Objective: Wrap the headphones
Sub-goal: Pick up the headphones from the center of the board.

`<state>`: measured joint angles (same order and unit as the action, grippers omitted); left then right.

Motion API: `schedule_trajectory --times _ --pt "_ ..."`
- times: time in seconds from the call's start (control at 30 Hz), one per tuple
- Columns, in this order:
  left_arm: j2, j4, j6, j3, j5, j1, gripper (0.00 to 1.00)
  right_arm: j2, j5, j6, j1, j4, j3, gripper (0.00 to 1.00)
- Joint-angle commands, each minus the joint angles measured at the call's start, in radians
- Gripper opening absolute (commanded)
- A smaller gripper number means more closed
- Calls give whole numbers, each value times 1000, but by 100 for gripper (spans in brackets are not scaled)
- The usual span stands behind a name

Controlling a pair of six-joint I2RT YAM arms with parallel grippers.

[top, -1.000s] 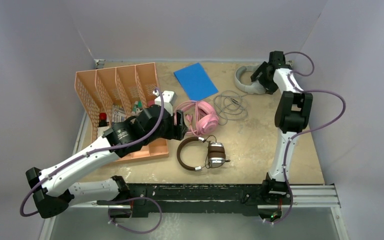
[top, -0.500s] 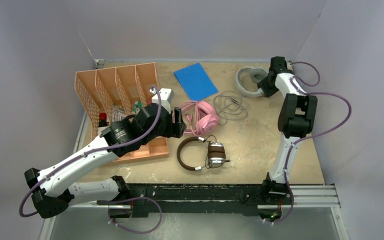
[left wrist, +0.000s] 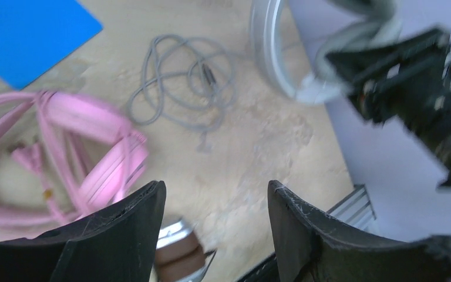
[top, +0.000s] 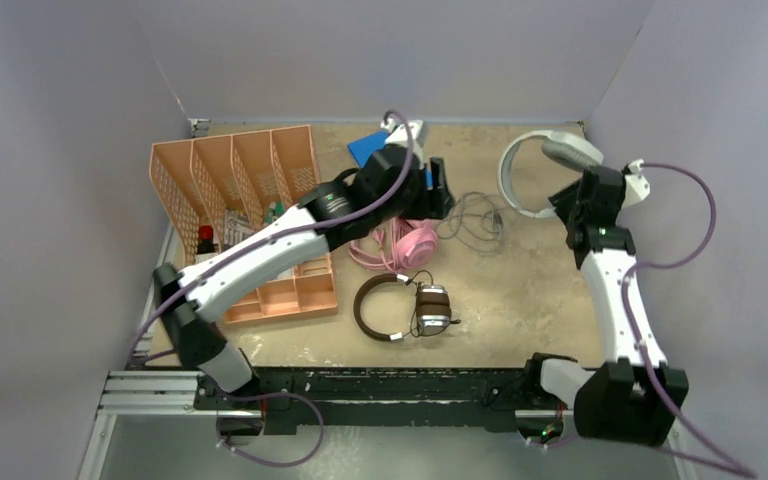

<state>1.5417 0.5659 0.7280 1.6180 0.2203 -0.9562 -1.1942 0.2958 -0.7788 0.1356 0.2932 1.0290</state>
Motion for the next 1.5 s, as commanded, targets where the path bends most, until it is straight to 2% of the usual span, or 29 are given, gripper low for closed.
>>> schedule_trajectory --times 0.0,0.27,0.5,0.7,0.97,1.2,1.3,1.37,1.4,1.47 --pt "192 -94 56 181 -9 -2 63 185 -10 -29 -8 -101 -159 0" --pt "394 -231 142 233 12 -35 65 320 -96 -60 -8 -124 -273 0" --pt "419 -303 150 223 92 -80 66 316 -121 -33 -8 -125 -278 0" --pt "518 -218 199 347 232 -85 65 327 -163 -28 -8 -145 -280 0" --pt "644 -148 246 487 261 -92 59 358 -146 -11 -9 -138 -267 0" --pt "745 -103 203 630 294 -94 42 350 -147 5 -36 -149 -264 0" --pt "773 -85 182 657 298 -92 26 343 -146 7 -60 -148 -256 0" --pt "771 -73 170 667 299 -89 20 334 -149 23 -80 -141 -238 0" --pt "763 -61 154 673 307 -90 13 329 -149 41 -88 -128 -223 3" --pt "731 -39 120 676 324 -82 0 321 -166 108 -96 -94 -187 29"
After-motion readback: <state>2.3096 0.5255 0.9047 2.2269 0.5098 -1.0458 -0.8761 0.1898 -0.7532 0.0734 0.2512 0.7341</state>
